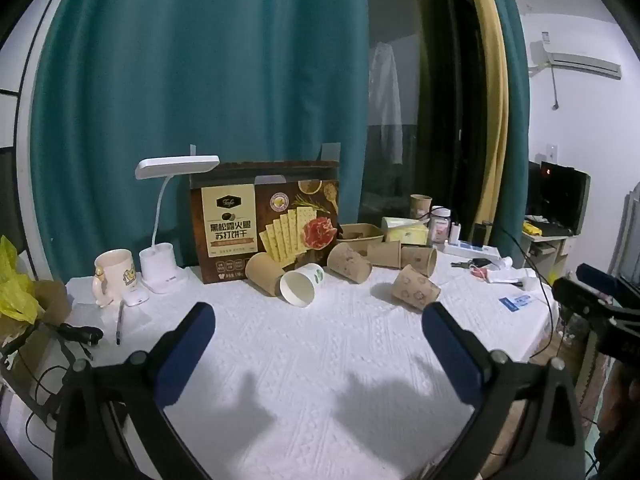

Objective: Flip cup upright

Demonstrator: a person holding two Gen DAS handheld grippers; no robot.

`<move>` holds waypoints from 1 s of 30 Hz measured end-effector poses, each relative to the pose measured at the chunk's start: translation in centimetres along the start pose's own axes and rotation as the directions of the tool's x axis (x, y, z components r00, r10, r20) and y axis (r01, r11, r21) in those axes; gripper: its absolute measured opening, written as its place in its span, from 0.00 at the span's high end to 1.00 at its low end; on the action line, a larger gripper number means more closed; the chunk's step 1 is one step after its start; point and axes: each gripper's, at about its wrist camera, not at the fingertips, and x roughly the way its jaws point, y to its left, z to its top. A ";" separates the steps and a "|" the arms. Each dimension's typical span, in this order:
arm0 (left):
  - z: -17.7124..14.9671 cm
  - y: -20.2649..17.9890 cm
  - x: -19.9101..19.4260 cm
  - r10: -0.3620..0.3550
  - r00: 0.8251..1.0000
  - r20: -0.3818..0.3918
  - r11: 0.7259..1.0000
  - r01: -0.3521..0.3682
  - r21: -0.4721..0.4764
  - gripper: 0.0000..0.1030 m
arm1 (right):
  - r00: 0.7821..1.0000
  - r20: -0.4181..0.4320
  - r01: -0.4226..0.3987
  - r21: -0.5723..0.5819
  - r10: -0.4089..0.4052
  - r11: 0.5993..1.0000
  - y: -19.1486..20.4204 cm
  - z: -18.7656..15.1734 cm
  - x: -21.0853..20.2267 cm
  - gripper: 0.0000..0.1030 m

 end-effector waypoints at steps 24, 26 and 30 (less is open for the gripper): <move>0.2 0.7 -0.5 -0.016 1.000 0.011 1.000 0.016 0.000 0.00 | 1.000 -0.003 0.001 -0.013 -0.001 1.000 0.7 0.5 0.6 0.17; 0.2 0.7 -0.6 -0.017 1.000 0.013 1.000 0.017 0.000 0.00 | 1.000 -0.003 0.001 -0.014 -0.001 1.000 0.7 0.5 0.7 0.17; 0.2 0.7 -0.6 -0.020 1.000 0.013 1.000 0.020 -0.002 0.00 | 1.000 -0.002 0.001 -0.015 -0.001 1.000 0.7 0.6 0.5 0.17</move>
